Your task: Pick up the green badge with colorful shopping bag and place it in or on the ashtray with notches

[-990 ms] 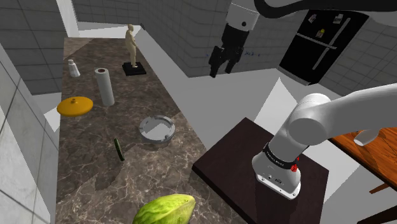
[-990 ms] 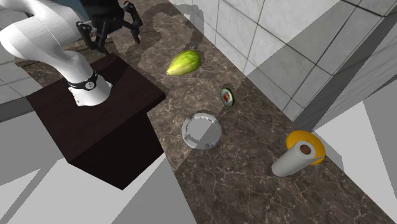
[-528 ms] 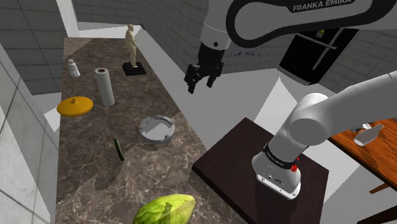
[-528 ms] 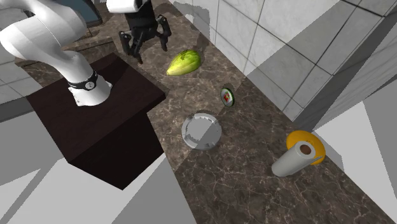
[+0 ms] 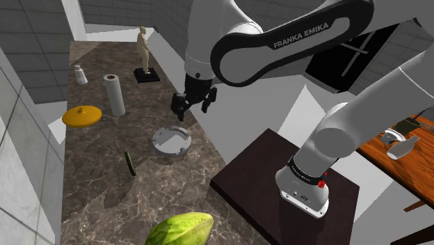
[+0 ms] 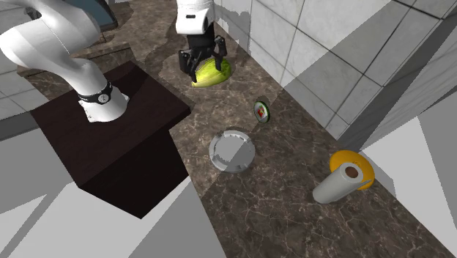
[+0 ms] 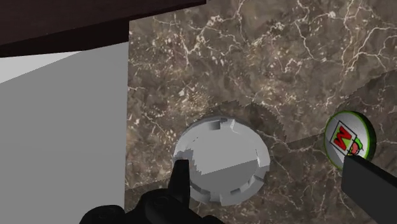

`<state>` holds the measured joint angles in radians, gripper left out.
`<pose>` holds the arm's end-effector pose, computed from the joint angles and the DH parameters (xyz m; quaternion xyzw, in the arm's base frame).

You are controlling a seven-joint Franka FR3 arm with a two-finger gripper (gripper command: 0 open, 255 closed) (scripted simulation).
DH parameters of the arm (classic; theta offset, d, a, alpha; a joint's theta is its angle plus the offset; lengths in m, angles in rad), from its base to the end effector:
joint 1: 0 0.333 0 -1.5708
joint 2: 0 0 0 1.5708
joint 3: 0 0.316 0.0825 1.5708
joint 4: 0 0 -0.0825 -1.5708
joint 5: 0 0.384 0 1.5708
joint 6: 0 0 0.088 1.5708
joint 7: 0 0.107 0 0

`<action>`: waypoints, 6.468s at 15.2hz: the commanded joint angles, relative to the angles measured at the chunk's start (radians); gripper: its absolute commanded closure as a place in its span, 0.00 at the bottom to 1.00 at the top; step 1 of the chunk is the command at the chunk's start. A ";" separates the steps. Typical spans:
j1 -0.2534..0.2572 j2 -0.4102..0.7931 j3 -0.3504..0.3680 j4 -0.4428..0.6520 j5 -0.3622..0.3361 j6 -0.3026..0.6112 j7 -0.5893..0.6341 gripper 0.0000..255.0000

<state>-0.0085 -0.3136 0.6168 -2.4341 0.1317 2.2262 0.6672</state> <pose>0.3700 0.2657 0.4051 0.9959 -0.0774 0.0446 0.0127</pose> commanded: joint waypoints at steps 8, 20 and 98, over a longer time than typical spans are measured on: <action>-0.025 0.474 0.154 0.240 -0.463 0.082 0.500 0.00; 0.325 1.022 -0.052 0.757 -0.819 -0.062 0.825 0.00; -0.069 0.699 -0.068 0.292 -0.756 0.202 0.547 1.00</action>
<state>-0.0819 0.3738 0.5556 -2.1408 -0.6103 2.4185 1.2032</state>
